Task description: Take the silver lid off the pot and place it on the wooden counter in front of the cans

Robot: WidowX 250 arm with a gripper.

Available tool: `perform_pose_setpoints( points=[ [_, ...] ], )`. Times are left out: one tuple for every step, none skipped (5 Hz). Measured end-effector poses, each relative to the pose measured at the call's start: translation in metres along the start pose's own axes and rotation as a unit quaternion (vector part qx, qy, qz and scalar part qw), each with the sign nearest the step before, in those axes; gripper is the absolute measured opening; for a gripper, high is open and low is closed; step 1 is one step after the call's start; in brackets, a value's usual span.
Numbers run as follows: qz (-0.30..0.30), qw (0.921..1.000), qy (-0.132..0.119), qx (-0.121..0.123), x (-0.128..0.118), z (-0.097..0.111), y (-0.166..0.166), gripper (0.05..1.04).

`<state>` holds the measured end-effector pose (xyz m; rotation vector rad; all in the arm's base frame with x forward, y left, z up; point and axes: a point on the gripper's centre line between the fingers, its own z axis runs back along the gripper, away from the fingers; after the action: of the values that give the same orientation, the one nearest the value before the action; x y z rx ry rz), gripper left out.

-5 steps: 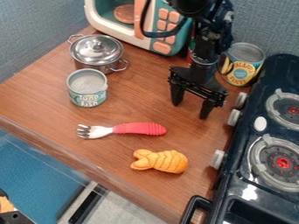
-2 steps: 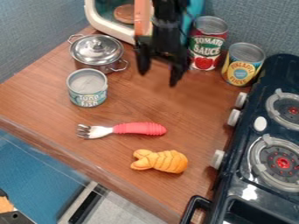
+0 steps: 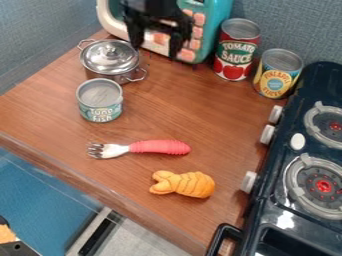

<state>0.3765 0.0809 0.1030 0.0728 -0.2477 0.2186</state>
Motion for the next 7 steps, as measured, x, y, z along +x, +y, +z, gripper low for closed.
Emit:
perform_pose_setpoints(
  points=[
    [0.036, 0.9992, 0.015, -0.003, 0.004, -0.01, 0.025, 0.999],
    [0.072, 0.997, 0.025, 0.017, 0.004, -0.019, 0.048, 0.999],
    [0.083, 0.9957, 0.042, 0.009, 0.0, -0.037, 0.055, 0.999],
    [0.088, 0.9953, 0.04, -0.003, 0.003, -0.045, 0.059, 0.999],
    [0.079, 0.9961, 0.04, -0.004, 0.007, -0.051, 0.06, 0.999],
    [0.082, 0.996, 0.035, -0.005, 0.013, -0.054, 0.063, 0.999],
    [0.082, 0.9959, 0.038, 0.0, 0.014, -0.053, 0.065, 0.999]
  ],
)
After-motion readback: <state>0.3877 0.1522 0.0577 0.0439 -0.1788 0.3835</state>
